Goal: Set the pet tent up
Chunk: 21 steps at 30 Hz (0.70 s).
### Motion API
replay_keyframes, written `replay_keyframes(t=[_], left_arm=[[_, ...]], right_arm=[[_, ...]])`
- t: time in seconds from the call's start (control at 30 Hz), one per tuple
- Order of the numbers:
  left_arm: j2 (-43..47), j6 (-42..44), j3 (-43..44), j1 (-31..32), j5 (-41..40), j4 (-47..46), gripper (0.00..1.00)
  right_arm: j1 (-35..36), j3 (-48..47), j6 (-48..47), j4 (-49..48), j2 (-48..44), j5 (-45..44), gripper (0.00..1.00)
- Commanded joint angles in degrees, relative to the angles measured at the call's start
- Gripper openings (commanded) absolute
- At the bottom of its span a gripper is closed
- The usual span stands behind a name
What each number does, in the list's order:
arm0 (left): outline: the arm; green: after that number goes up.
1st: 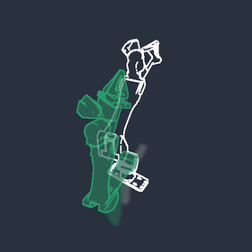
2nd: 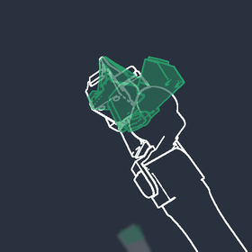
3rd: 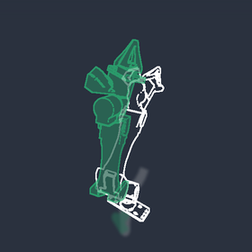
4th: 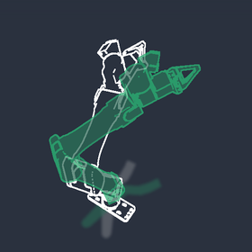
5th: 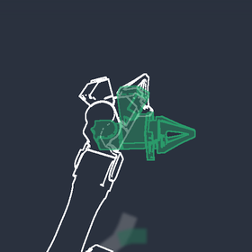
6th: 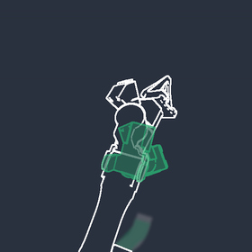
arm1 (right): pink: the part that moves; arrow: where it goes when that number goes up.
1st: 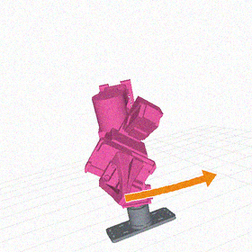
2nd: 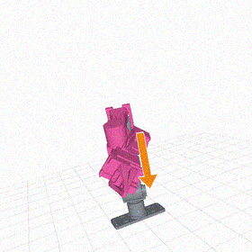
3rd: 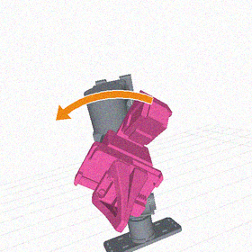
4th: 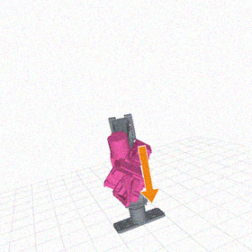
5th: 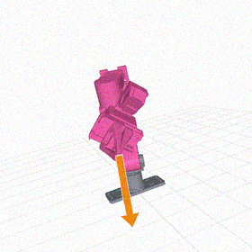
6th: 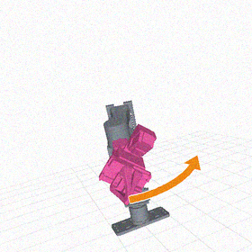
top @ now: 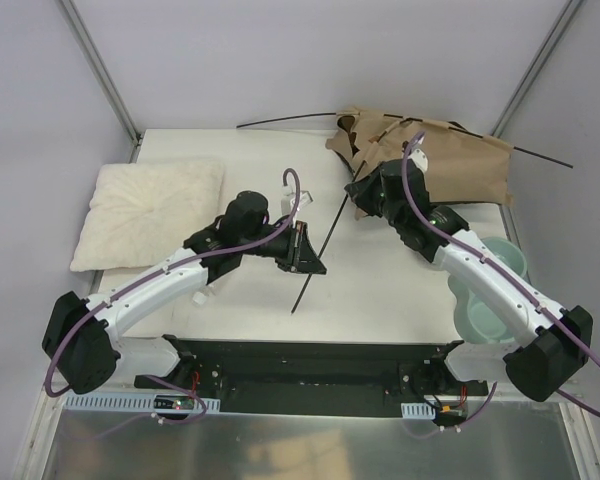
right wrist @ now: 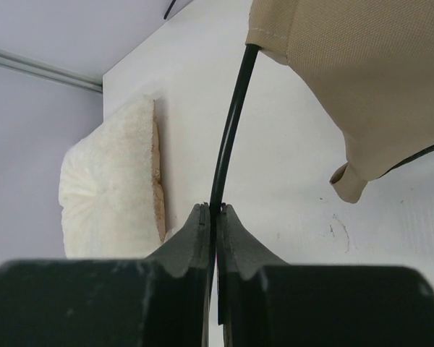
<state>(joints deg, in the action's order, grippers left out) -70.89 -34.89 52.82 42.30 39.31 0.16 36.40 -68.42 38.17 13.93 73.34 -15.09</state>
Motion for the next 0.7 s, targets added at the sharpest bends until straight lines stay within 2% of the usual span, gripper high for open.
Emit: replay_keyframes(t=[0.0,0.2,0.4,0.53,0.67], left_arm=[[-0.21,3.08,4.66,0.85,-4.93,-1.57,0.00],[-0.21,3.34,5.54,0.94,-10.39,-1.39,0.00],[-2.93,3.61,8.79,1.46,-10.83,-1.39,0.00],[-5.92,3.69,10.99,1.82,-10.92,-1.39,0.00],[-7.76,3.87,12.75,1.82,-10.66,-1.04,0.00]], right_arm=[[-0.98,0.31,0.59,-0.93,-0.83,1.20,0.13],[-1.33,0.39,0.85,2.67,-1.44,1.82,0.31],[-1.34,0.13,2.16,8.55,-3.47,0.51,0.60],[-1.33,0.05,3.57,11.98,-5.75,-0.64,0.72],[-1.51,-0.92,5.16,15.85,-8.47,-1.34,0.80]])
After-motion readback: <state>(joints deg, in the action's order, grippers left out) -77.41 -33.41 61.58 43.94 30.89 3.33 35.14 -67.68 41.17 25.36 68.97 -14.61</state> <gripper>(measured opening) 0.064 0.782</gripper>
